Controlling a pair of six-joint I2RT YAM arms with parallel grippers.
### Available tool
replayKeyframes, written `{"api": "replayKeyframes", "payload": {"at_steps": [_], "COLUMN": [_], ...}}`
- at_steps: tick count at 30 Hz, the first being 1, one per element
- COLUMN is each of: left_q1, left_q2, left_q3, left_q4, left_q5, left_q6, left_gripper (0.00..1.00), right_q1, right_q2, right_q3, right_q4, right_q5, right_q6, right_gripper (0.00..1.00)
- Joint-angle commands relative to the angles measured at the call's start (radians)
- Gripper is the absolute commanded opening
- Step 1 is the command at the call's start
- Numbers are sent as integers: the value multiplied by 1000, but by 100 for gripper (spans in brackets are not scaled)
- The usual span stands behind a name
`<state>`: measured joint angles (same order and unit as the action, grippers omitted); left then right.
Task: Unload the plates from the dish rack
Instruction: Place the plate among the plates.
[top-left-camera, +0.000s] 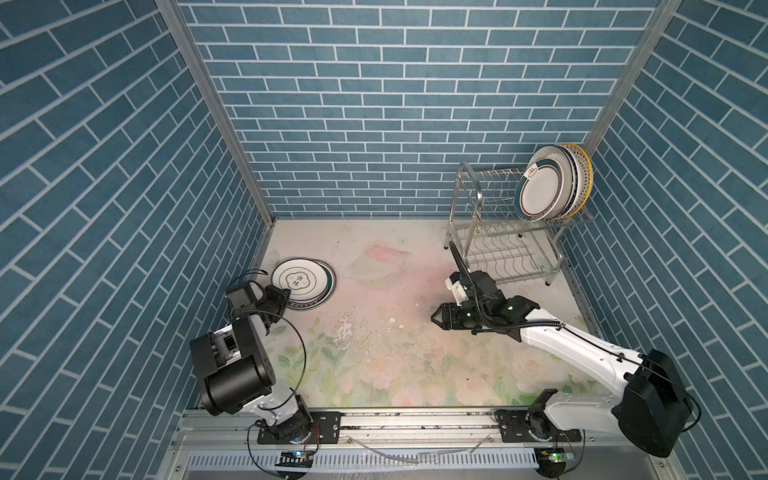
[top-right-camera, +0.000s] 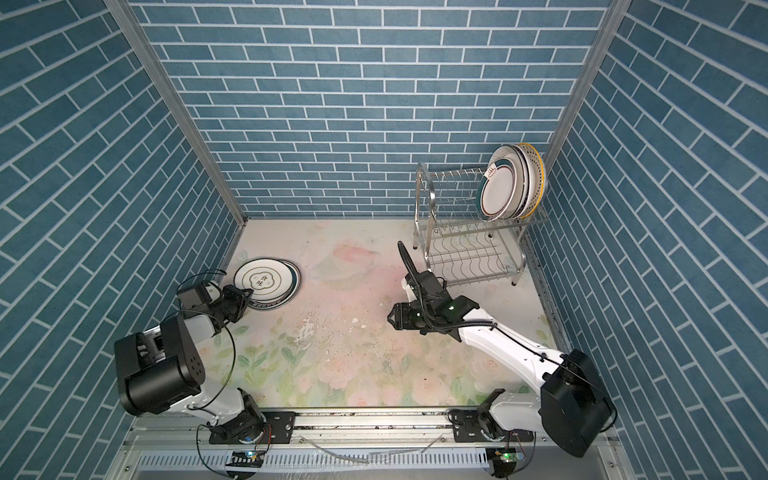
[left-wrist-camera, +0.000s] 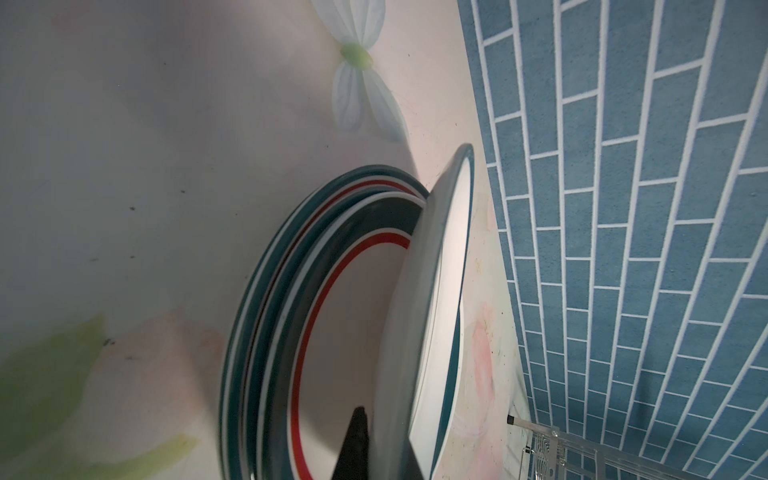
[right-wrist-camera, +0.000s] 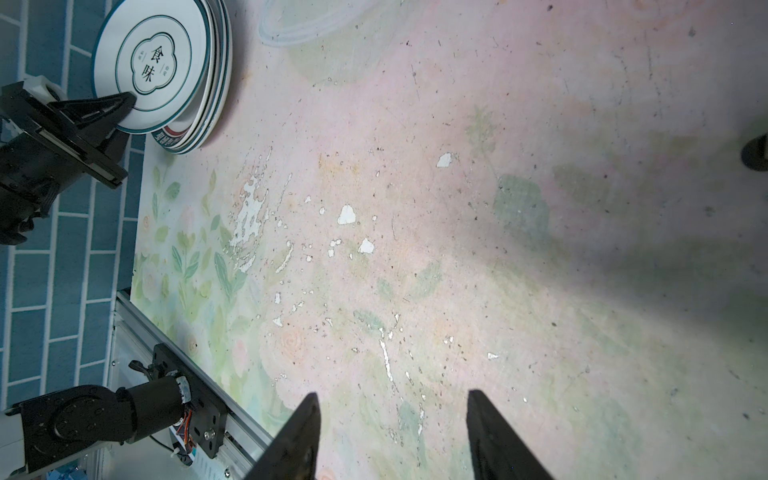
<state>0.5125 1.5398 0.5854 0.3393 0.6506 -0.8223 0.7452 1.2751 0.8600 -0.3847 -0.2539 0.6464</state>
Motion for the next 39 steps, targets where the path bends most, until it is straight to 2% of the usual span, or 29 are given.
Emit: {"api": "replayKeyframes", "payload": {"at_steps": [1, 5, 12, 17, 23, 26, 33, 39], "left_q1": [3, 3, -2, -10, -44, -53, -111, -115], "left_q2": [10, -3, -50, -91, -102, -64, 16, 4], "left_q3": [27, 32, 42, 73, 154, 172, 239, 243], "left_q4": [20, -27, -119, -250, -429, -442, -552, -581], "left_q5": [6, -7, -37, -94, -179, -171, -234, -262], "left_q6": [10, 29, 58, 112, 193, 201, 260, 268], "left_gripper": [11, 18, 46, 56, 59, 60, 64, 65], "right_q1": [1, 0, 1, 0, 0, 0, -1, -1], "right_q2": [-2, -2, -22, -34, -36, -37, -34, -37], "right_q3": [-13, -15, -32, -39, -41, -45, -49, -54], "right_q4": [-3, 3, 9, 4, 10, 16, 21, 26], "right_q5": [1, -4, 6, 8, 1, -4, -8, -10], "right_q6": [-31, -30, -28, -32, -34, -36, -43, -48], "right_gripper": [57, 57, 56, 57, 57, 57, 57, 57]}}
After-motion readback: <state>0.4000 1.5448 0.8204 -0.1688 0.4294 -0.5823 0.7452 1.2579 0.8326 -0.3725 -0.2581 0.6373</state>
